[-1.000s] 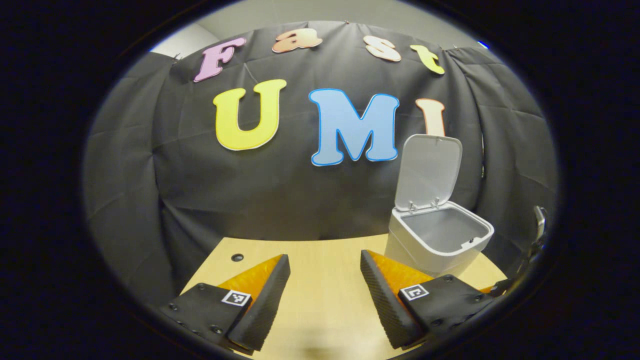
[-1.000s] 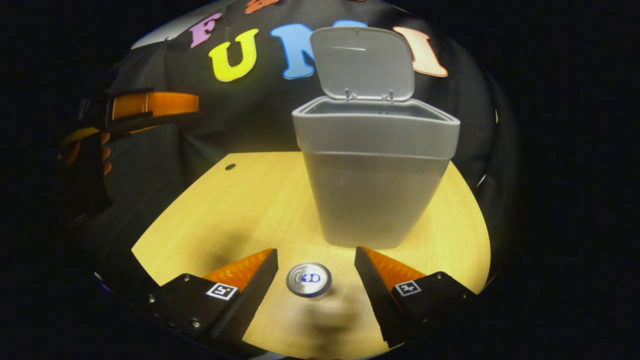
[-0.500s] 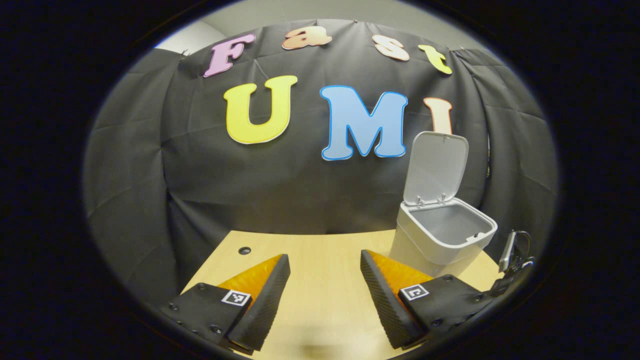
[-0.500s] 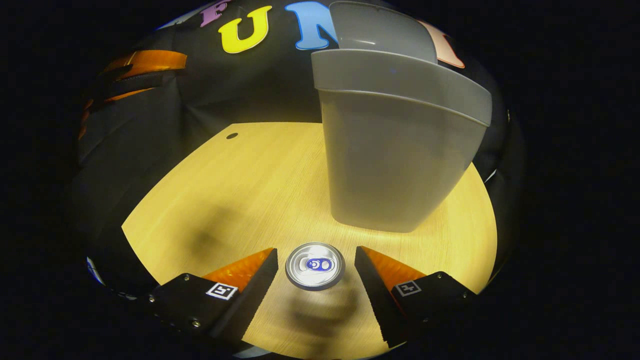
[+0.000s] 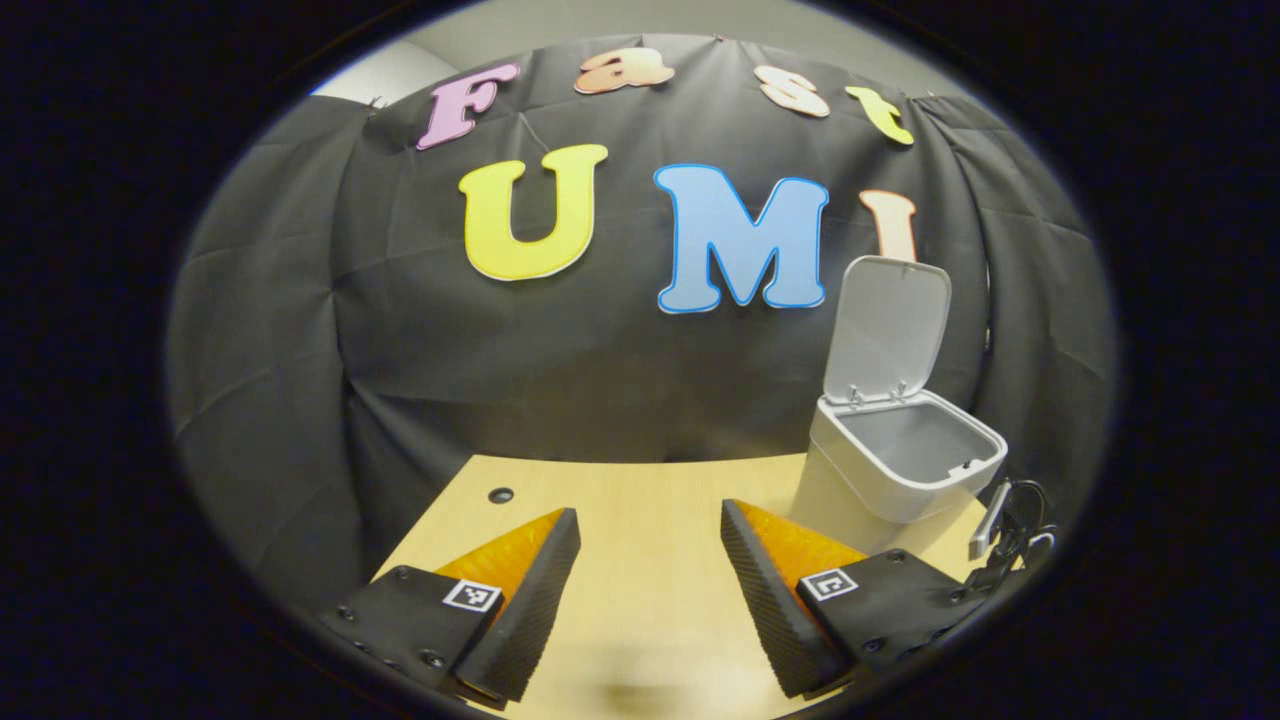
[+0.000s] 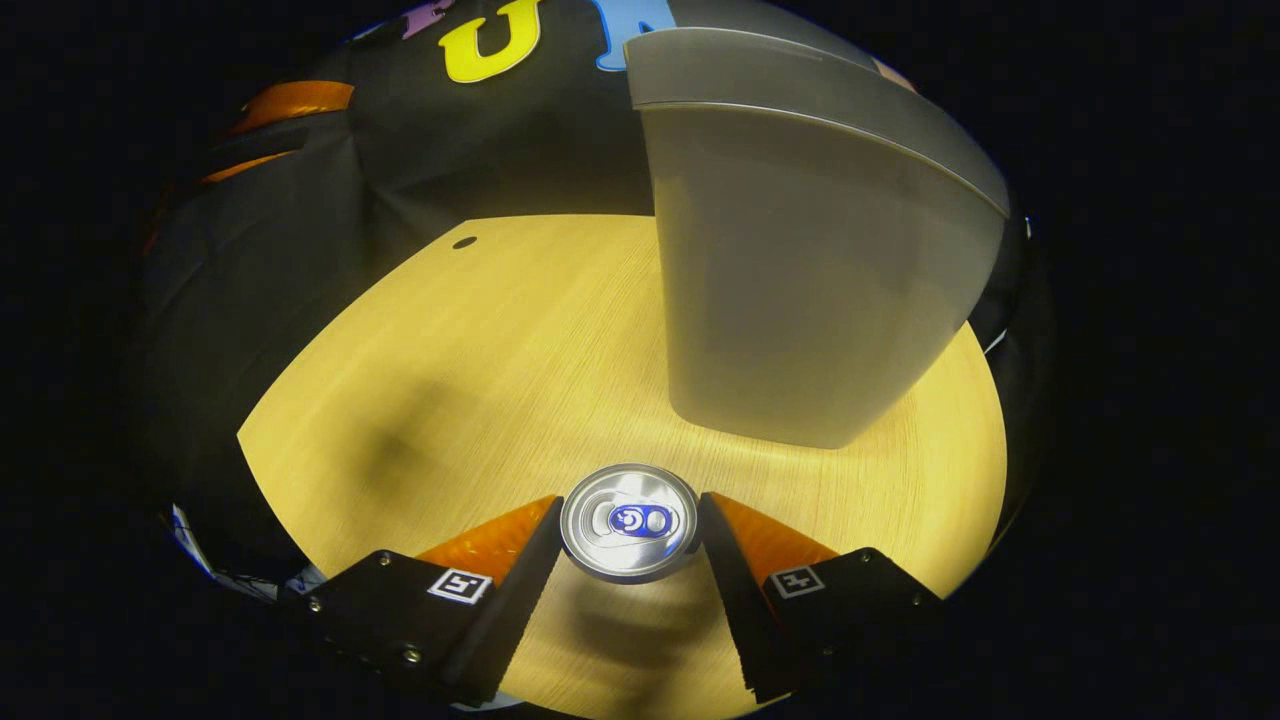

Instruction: Press the lid of the desktop garbage bin to open it, pick up the crumpled paper on the desktop and throw it into the bin, then pick up the pop can on the desktop and drop it into the bin, and finally close the garbage bin lid.

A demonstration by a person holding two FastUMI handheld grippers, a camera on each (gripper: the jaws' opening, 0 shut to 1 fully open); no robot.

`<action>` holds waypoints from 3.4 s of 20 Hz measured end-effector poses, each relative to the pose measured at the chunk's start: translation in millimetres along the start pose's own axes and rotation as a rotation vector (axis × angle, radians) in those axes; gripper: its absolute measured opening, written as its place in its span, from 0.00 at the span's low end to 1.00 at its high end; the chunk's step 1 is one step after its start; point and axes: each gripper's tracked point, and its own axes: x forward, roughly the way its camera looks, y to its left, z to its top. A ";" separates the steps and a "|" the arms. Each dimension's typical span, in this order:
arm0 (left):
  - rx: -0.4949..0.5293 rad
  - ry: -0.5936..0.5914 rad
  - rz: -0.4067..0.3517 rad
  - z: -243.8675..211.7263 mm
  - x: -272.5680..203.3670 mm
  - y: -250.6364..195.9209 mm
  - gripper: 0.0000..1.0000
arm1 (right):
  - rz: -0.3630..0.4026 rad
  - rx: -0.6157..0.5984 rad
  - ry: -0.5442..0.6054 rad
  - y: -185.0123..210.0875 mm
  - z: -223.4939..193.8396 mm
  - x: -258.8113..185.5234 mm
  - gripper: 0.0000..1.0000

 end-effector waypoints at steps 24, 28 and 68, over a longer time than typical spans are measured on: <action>-0.004 0.013 -0.013 -10.5 15.0 -4.8 0.93 | 0.229 0.139 -0.697 13.1 265.7 -205.2 0.83; 0.000 0.013 -0.015 -9.5 13.8 -4.2 1.00 | 0.142 0.241 -0.795 -43.6 300.9 -209.5 0.82; -0.014 0.034 -0.003 -16.5 12.6 4.1 0.93 | -0.211 0.315 -0.275 -151.0 252.4 -64.7 0.89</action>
